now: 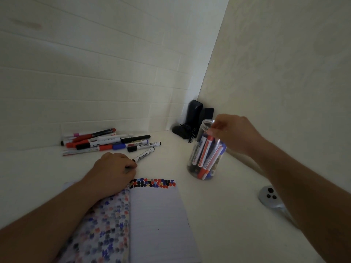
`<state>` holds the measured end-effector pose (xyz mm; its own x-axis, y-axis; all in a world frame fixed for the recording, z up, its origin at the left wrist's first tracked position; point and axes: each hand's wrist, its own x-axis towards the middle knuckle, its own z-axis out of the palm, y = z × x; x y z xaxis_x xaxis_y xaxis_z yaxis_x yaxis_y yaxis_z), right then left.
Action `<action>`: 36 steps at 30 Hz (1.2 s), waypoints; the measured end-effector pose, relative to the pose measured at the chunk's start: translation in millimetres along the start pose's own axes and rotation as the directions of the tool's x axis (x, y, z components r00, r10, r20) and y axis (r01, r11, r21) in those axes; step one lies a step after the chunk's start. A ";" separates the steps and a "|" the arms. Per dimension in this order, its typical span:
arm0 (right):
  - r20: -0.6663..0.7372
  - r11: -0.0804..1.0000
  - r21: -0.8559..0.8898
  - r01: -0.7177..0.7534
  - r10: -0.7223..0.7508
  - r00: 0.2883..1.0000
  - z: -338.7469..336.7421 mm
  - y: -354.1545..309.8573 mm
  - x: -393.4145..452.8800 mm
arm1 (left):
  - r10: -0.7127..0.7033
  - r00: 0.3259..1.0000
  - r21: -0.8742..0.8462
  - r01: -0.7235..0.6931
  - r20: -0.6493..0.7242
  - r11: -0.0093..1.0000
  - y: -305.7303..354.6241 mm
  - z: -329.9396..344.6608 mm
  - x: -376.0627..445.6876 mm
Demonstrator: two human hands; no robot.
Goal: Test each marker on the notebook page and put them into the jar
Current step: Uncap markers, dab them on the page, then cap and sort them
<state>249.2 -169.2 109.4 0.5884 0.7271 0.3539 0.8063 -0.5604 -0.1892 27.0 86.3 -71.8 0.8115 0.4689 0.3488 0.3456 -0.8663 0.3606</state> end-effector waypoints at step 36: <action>-0.424 0.919 0.071 0.389 -0.325 0.845 72.5 -45.9 -51.2 | -0.119 0.974 -0.361 0.042 -0.192 0.931 41.4 -32.2 -16.1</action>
<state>186.5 -151.9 33.5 0.2095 0.6287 0.7489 0.9737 -0.2038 -0.1013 13.0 48.4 -34.6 0.6593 0.5925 0.4629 0.1858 -0.7250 0.6632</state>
